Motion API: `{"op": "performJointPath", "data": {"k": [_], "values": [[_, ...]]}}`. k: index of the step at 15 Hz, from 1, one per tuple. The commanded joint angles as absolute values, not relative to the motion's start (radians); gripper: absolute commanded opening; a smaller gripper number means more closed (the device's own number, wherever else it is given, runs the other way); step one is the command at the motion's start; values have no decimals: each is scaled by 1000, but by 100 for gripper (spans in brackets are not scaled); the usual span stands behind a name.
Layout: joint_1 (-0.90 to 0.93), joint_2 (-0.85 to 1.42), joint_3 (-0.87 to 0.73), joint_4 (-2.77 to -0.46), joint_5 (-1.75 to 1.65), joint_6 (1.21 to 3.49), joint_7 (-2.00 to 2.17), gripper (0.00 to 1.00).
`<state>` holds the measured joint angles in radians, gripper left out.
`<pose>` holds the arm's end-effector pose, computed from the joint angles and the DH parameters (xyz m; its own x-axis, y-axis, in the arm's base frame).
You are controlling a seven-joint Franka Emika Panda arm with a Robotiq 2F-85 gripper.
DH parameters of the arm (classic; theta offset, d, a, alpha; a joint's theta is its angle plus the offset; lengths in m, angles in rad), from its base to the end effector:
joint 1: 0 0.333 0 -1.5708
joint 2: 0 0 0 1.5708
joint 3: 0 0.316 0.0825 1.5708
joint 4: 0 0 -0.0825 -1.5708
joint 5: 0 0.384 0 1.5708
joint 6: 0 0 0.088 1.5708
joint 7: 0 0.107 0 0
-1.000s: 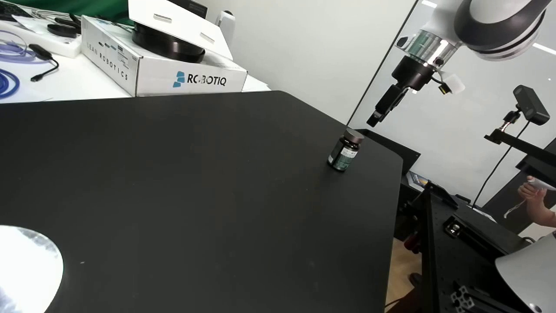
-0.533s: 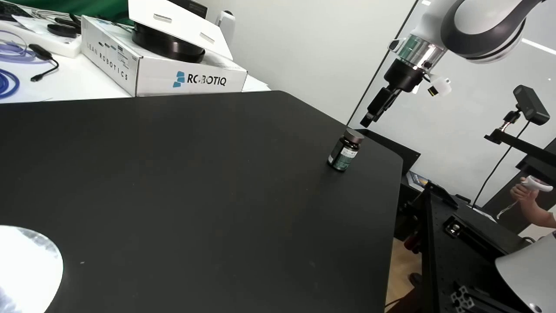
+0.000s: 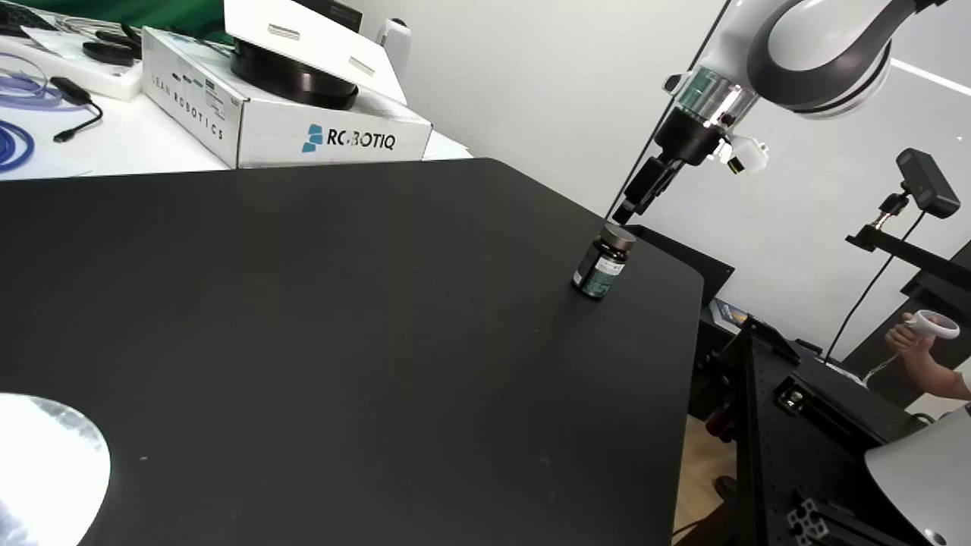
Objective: Move the bottle backwards then place it on top of the silver object
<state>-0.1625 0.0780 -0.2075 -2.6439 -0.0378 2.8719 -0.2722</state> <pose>0.4122 -0.1590 0.2326 0.9892 -0.0549 0.1362 -0.0649 -0.9954 0.0707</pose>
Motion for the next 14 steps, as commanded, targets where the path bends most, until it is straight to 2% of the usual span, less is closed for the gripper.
{"op": "performJointPath", "data": {"k": [1, 14], "values": [[-180, 129, -190, -2610, -32, 2898, -265, 100], [-189, 196, -183, -2593, -38, 2910, -258, 100]]}}
